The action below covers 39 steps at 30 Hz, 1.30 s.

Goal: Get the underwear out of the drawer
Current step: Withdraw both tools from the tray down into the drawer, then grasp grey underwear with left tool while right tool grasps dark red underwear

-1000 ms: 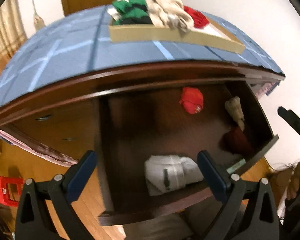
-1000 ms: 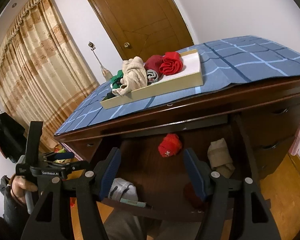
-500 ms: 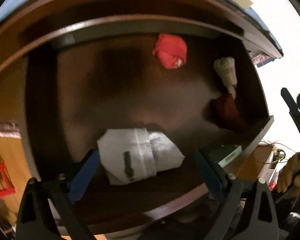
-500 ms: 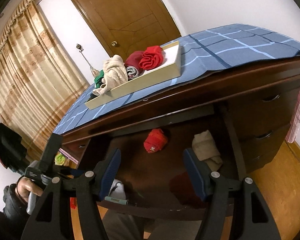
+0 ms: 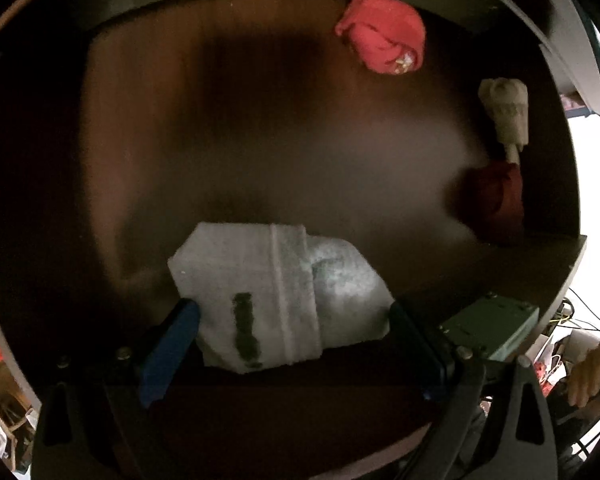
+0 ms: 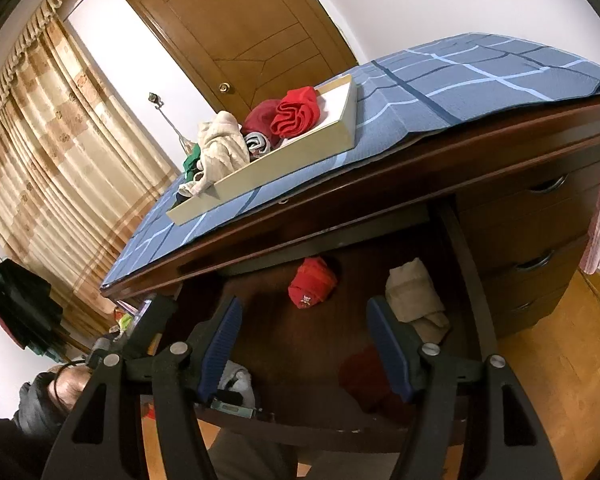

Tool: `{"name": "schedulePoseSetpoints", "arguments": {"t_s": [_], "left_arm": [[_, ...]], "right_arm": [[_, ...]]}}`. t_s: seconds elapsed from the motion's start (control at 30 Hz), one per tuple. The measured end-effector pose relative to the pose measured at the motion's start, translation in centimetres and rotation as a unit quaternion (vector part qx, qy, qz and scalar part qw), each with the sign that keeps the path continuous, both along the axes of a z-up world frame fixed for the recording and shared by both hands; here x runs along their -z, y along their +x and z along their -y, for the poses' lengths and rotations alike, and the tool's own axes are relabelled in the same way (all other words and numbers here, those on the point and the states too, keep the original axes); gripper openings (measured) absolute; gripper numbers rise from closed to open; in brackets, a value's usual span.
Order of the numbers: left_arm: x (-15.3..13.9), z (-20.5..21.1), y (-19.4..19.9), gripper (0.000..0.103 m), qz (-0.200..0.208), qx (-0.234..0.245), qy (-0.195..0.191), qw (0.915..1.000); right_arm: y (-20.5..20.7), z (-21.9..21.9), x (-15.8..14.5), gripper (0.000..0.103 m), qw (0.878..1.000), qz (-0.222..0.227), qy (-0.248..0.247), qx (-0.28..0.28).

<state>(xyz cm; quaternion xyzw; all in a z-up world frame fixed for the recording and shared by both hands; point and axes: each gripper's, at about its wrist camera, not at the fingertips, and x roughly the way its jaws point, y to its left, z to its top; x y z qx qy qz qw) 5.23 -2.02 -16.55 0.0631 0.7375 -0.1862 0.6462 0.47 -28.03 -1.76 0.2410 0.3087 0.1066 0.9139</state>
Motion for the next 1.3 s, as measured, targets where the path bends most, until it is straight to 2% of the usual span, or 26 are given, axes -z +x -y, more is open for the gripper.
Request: {"name": "schedulePoseSetpoints", "arguments": {"t_s": [0.1, 0.2, 0.27, 0.37, 0.53, 0.6, 0.67, 0.83, 0.9, 1.13, 1.2, 1.27, 1.3], "left_arm": [[0.1, 0.0, 0.0, 0.093, -0.001, 0.000, -0.005, 1.0000], [0.0, -0.1, 0.6, 0.083, 0.011, -0.001, -0.020, 0.9997], [-0.4, -0.2, 0.3, 0.062, 0.024, 0.004, -0.035, 0.9991], [-0.8, -0.4, 0.0, 0.046, 0.040, 0.007, -0.062, 0.9972], [-1.1, -1.0, -0.3, 0.023, 0.086, 0.008, -0.081, 0.9929], [-1.2, -1.2, -0.2, 0.022, 0.100, 0.009, -0.080, 0.9917], [-1.4, -1.2, -0.1, 0.016, 0.106, 0.009, -0.083, 0.9909], [-2.1, -1.4, 0.7, 0.016, 0.130, 0.018, -0.075, 0.9885], [-2.2, -1.7, 0.9, 0.016, 0.131, 0.012, -0.076, 0.9884], [-2.2, -3.7, 2.4, 0.016, 0.130, -0.009, -0.075, 0.9886], [-2.2, -4.0, 2.4, 0.022, 0.121, -0.020, -0.080, 0.9892], [-2.4, -3.8, 2.3, 0.046, 0.111, -0.024, -0.090, 0.9894], [-2.6, -3.7, 2.2, 0.054, 0.113, -0.024, -0.089, 0.9893]], "right_arm": [[0.2, 0.1, -0.1, 0.067, 1.000, -0.003, 0.000, -0.003], [0.3, 0.4, -0.2, 0.067, 1.000, -0.007, -0.006, 0.004], [0.3, 0.8, -0.2, 0.067, 1.000, -0.009, -0.008, 0.012], [0.3, 1.7, -0.1, 0.067, 1.000, -0.014, -0.007, 0.026], [0.5, 2.4, 0.4, 0.067, 0.999, -0.026, -0.005, 0.035], [0.8, 2.3, 0.9, 0.067, 0.999, -0.038, 0.002, 0.026], [1.2, 1.8, 1.5, 0.067, 0.999, -0.052, 0.007, 0.015], [2.5, 0.4, 2.6, 0.067, 0.995, -0.095, -0.017, -0.007], [2.9, 0.2, 3.3, 0.067, 0.993, -0.115, -0.007, -0.018], [5.0, -1.3, 5.3, 0.067, 0.978, -0.200, -0.036, -0.057], [5.4, -2.1, 5.7, 0.067, 0.971, -0.218, -0.057, -0.074], [5.6, -2.7, 6.4, 0.067, 0.964, -0.238, -0.064, -0.095], [5.7, -2.9, 6.7, 0.067, 0.962, -0.246, -0.061, -0.105]]}}
